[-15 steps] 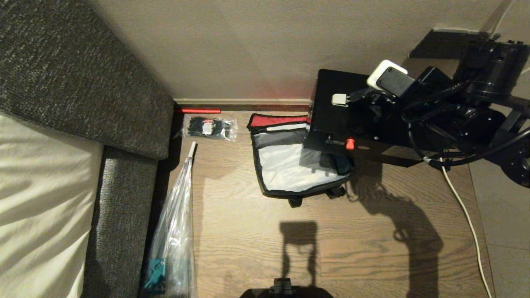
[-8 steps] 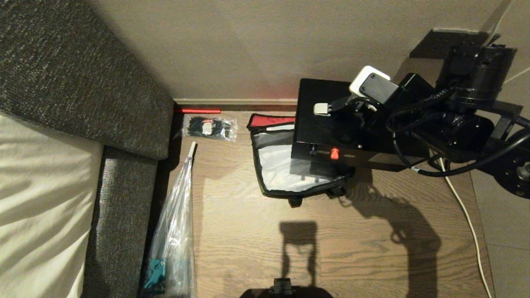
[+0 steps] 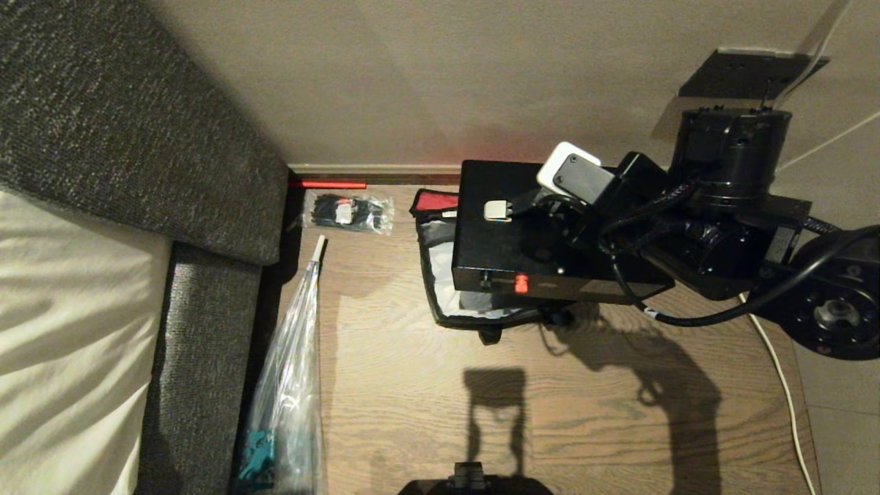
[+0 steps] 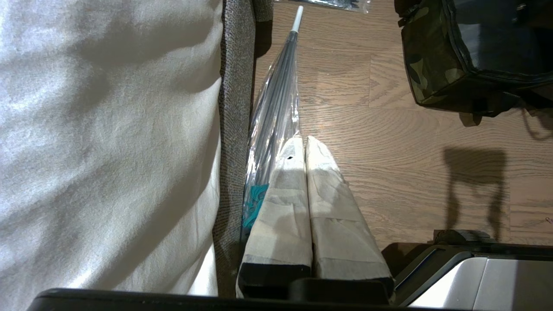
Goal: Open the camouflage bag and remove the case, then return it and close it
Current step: Place the black box back
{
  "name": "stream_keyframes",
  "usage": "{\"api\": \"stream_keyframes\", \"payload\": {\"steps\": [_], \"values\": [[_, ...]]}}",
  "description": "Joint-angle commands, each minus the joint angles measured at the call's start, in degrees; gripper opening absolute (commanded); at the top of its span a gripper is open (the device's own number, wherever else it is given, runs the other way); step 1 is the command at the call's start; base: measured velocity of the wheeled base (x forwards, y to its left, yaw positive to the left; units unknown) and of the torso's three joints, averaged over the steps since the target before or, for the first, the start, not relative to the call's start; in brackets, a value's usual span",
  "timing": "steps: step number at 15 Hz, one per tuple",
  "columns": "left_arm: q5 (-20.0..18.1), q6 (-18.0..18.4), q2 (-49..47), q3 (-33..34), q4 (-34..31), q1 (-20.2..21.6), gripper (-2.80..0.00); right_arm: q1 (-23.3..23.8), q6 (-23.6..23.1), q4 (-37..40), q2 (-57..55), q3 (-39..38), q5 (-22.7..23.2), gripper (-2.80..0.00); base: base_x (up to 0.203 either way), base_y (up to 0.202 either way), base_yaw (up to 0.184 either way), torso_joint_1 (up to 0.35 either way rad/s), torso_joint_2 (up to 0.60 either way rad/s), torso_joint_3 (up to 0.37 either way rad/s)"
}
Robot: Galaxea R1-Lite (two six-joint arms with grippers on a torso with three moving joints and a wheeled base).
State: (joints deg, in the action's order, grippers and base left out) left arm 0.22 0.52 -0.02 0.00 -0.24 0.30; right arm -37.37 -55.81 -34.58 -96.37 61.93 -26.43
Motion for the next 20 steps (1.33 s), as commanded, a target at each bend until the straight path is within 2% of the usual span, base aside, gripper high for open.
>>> {"api": "stream_keyframes", "payload": {"steps": [1,4,10,20], "values": [[0.0,0.0,0.1,0.1,0.0,0.0,-2.80,-0.9,0.0,0.0,-2.6,1.3,-0.1,-2.80,0.000,0.000,0.000,0.000,0.00,0.000],[0.0,0.0,0.1,0.1,0.0,0.0,-2.80,-0.9,1.1,0.3,-5.7,4.4,0.5,-2.80,0.000,0.000,0.000,0.000,0.00,0.000],[0.0,0.0,0.1,0.2,0.0,0.0,-2.80,-0.8,2.9,2.8,-10.0,10.6,5.3,-2.80,0.000,0.000,0.000,0.000,0.00,0.000],[0.0,0.0,0.1,0.1,0.0,0.0,-2.80,2.7,5.4,4.4,-12.5,12.2,9.5,-2.80,0.000,0.000,0.000,0.000,0.00,0.000]]}}
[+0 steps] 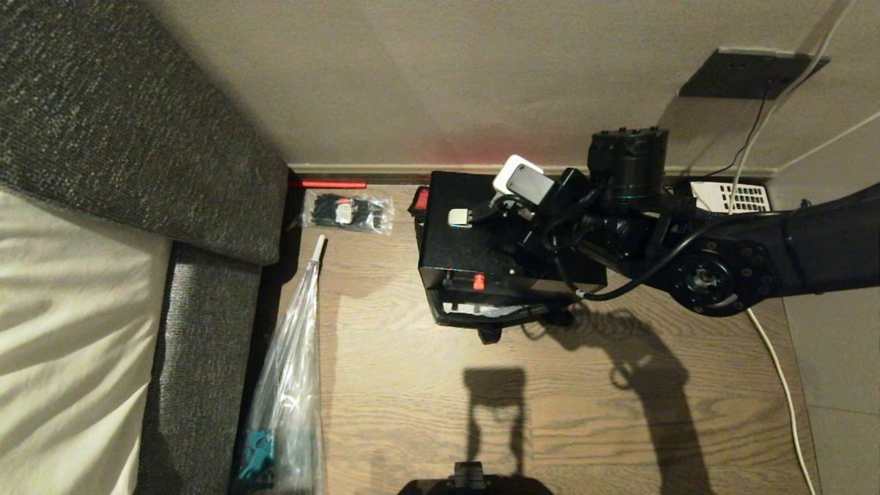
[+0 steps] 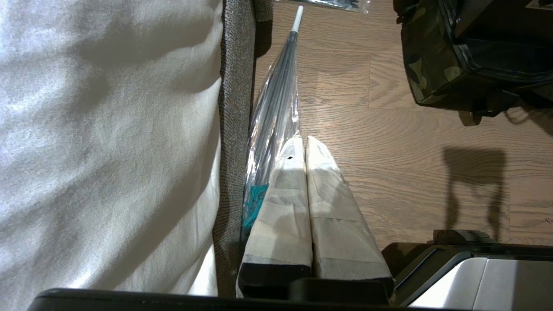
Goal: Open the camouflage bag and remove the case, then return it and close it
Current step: Place the black box back
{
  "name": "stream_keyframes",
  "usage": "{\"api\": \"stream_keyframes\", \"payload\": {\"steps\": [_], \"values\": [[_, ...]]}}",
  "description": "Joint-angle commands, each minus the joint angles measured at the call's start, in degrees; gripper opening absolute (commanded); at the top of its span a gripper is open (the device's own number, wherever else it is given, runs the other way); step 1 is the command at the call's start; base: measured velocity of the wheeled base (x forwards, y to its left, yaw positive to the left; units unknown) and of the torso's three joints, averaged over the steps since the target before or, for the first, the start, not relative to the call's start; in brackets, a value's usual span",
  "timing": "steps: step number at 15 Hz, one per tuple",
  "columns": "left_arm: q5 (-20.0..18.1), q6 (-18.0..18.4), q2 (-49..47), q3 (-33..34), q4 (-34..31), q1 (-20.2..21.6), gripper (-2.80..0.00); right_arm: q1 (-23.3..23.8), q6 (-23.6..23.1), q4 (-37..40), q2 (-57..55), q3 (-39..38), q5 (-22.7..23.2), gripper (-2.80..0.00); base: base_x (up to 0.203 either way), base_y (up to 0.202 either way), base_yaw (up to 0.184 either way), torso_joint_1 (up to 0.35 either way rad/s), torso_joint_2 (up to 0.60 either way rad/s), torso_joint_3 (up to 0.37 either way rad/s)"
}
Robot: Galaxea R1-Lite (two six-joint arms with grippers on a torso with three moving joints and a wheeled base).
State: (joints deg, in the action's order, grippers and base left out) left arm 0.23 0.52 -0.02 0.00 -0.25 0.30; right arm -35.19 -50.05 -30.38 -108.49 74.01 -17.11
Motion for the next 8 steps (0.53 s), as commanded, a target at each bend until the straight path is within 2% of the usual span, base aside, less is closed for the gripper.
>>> {"api": "stream_keyframes", "payload": {"steps": [1,8], "values": [[0.0,0.0,0.1,0.1,0.0,0.0,-2.80,1.3,0.0,0.2,-0.5,-0.1,1.0,-2.80,0.000,0.000,0.000,0.000,0.00,0.000],[0.0,0.0,0.1,0.1,0.0,0.0,-2.80,2.8,2.0,2.6,-0.1,0.2,1.6,-2.80,0.000,0.000,0.000,0.000,0.00,0.000]]}}
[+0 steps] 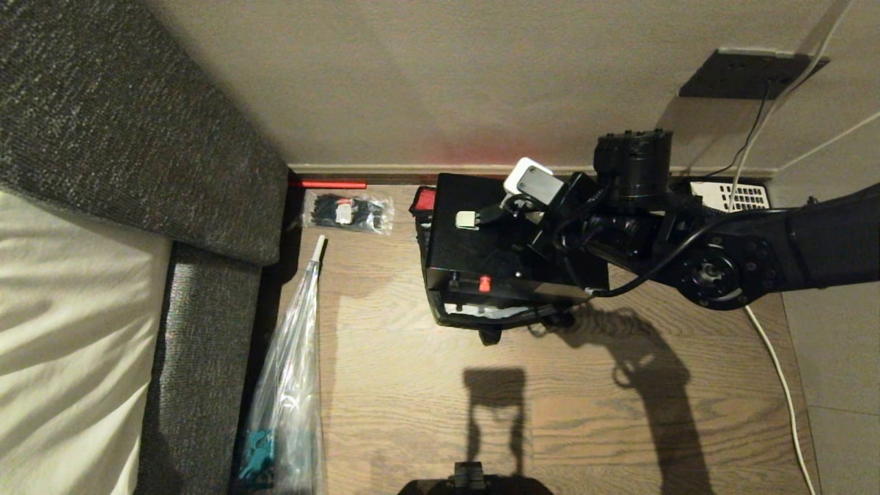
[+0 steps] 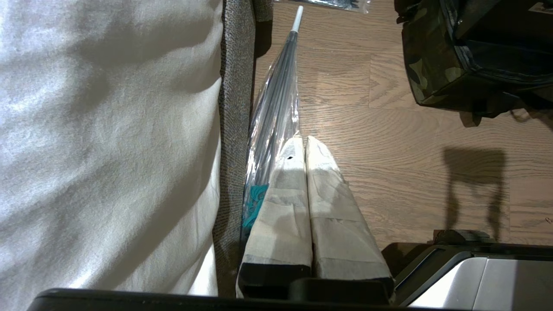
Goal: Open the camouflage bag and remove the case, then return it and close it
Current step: Place the black box back
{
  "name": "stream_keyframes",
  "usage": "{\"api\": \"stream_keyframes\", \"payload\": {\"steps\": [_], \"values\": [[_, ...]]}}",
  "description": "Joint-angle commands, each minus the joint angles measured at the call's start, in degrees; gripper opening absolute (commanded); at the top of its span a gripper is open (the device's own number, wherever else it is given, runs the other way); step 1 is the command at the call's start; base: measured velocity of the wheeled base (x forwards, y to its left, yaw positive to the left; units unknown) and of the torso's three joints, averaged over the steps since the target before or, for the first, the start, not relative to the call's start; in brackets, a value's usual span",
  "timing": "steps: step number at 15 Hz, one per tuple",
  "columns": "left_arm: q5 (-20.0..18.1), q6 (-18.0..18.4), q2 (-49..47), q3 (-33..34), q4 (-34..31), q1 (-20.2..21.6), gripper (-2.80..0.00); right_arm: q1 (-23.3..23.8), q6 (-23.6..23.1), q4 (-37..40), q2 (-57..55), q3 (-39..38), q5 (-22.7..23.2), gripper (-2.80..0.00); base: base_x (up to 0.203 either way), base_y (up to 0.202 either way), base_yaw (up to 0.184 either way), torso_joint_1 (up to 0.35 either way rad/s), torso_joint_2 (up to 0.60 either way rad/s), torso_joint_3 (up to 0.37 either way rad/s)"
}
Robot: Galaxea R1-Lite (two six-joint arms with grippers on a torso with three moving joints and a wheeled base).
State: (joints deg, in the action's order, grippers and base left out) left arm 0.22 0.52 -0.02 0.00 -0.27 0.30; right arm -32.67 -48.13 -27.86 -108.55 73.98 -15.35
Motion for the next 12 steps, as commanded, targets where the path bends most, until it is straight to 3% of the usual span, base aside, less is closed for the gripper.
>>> {"api": "stream_keyframes", "payload": {"steps": [1,8,12], "values": [[0.0,0.0,0.1,0.2,0.0,0.0,-2.80,0.3,0.3,0.1,-0.2,0.5,0.0,-2.80,0.000,0.000,0.000,0.000,0.00,0.000],[0.0,0.0,0.1,0.1,0.0,0.0,-2.80,1.3,0.6,1.5,0.7,1.5,2.3,-2.80,0.000,0.000,0.000,0.000,0.00,0.000],[0.0,0.0,0.1,0.2,0.0,0.0,-2.80,1.3,0.6,2.0,0.9,1.9,8.3,-2.80,0.000,0.000,0.000,0.000,0.00,0.000]]}}
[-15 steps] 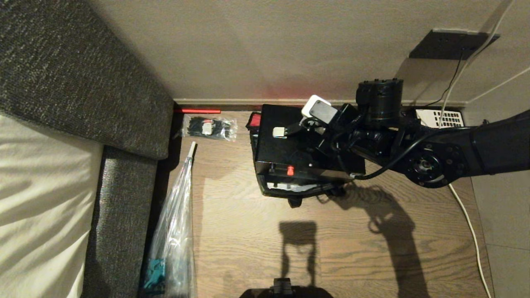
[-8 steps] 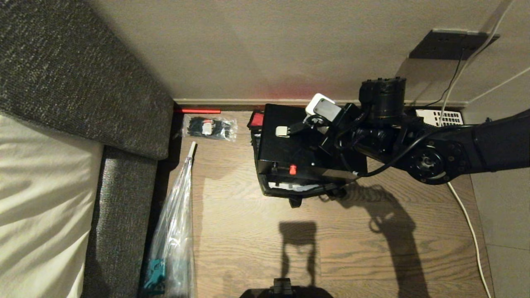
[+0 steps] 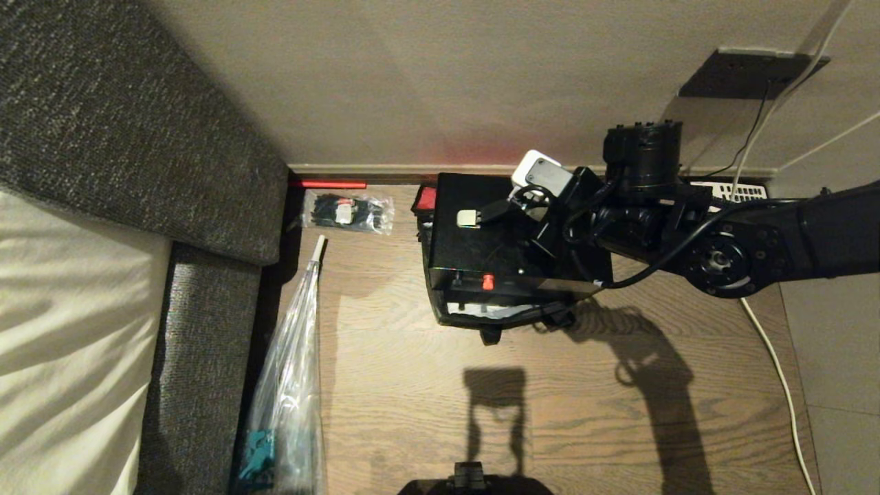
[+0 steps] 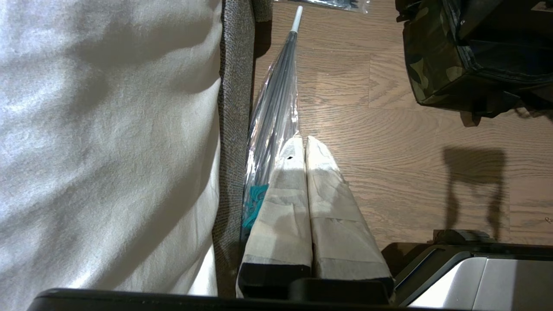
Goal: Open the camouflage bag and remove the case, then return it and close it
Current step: Place the black box back
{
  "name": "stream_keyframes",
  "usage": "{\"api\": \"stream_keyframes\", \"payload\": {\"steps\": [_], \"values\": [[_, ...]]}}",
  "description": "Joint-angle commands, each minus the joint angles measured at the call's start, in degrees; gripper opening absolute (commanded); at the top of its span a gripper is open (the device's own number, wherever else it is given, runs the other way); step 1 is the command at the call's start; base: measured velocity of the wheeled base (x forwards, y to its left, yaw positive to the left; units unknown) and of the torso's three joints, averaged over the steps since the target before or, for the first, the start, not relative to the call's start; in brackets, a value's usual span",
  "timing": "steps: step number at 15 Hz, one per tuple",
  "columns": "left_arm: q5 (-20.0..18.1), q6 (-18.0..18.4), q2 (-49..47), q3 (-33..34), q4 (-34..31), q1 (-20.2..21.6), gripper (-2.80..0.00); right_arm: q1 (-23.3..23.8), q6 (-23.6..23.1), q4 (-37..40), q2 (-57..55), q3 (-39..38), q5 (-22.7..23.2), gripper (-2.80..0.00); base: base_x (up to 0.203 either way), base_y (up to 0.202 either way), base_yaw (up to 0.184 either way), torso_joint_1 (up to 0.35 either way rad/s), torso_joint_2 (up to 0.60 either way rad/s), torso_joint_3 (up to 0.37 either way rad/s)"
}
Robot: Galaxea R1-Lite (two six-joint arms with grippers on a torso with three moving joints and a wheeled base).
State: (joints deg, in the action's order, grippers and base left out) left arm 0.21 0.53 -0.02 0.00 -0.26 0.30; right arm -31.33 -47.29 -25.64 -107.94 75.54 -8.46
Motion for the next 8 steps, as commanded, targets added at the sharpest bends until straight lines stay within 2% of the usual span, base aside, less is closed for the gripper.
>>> {"api": "stream_keyframes", "payload": {"steps": [1,8], "values": [[0.1,0.0,0.1,0.2,0.0,0.0,-2.80,0.0,-0.3,-0.4,0.3,0.6,2.5,-2.80,0.000,0.000,0.000,0.000,0.00,0.000],[0.1,0.0,0.1,0.2,0.0,0.0,-2.80,0.7,-0.4,0.4,1.2,0.3,6.0,-2.80,0.000,0.000,0.000,0.000,0.00,0.000]]}}
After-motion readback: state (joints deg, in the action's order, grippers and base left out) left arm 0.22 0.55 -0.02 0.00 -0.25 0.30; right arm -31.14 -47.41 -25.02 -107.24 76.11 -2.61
